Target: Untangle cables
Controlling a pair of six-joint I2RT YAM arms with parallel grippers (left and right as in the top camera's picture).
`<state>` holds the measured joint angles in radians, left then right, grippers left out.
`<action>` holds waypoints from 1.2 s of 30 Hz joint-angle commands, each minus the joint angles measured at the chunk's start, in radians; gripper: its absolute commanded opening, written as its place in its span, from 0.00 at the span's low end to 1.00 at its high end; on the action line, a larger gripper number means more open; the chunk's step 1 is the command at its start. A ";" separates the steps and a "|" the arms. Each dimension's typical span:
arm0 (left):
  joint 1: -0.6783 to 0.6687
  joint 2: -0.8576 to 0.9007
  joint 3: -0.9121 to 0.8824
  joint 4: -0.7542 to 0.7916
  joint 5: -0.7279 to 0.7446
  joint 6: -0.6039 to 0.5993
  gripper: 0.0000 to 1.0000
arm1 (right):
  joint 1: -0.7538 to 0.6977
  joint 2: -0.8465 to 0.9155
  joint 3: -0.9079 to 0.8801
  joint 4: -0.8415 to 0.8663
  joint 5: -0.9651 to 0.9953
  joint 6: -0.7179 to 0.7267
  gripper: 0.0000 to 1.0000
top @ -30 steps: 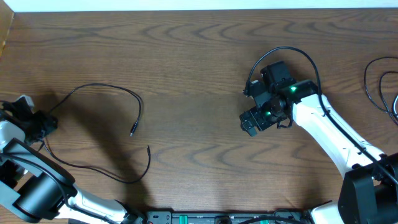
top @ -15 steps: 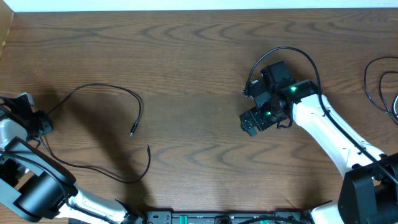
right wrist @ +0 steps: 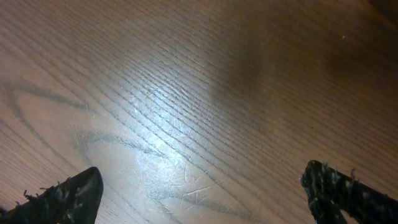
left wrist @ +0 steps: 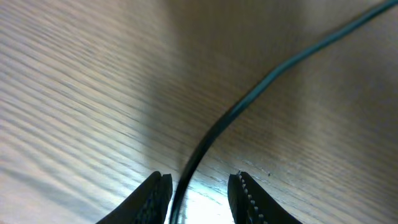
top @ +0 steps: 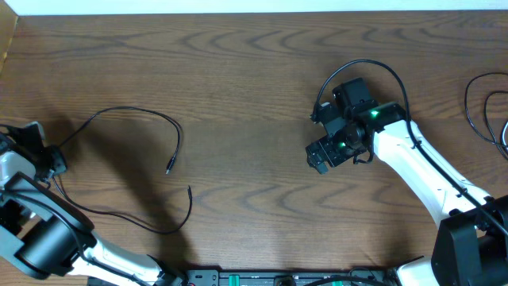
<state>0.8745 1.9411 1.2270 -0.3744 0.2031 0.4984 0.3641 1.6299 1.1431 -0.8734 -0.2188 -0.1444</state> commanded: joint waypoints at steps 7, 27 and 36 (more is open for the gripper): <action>0.000 0.069 0.006 -0.012 0.079 -0.002 0.12 | 0.005 0.009 -0.006 0.001 0.004 -0.014 0.99; -0.456 -0.217 0.027 -0.012 0.673 -0.055 0.08 | -0.046 0.009 -0.007 0.093 0.222 0.008 0.99; -0.798 -0.295 0.027 -0.073 0.687 -0.189 0.07 | -0.211 0.008 -0.006 0.509 0.053 -0.296 0.99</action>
<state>0.1497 1.6588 1.2350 -0.4389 0.8612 0.3538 0.1886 1.6299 1.1362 -0.4129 -0.0456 -0.3115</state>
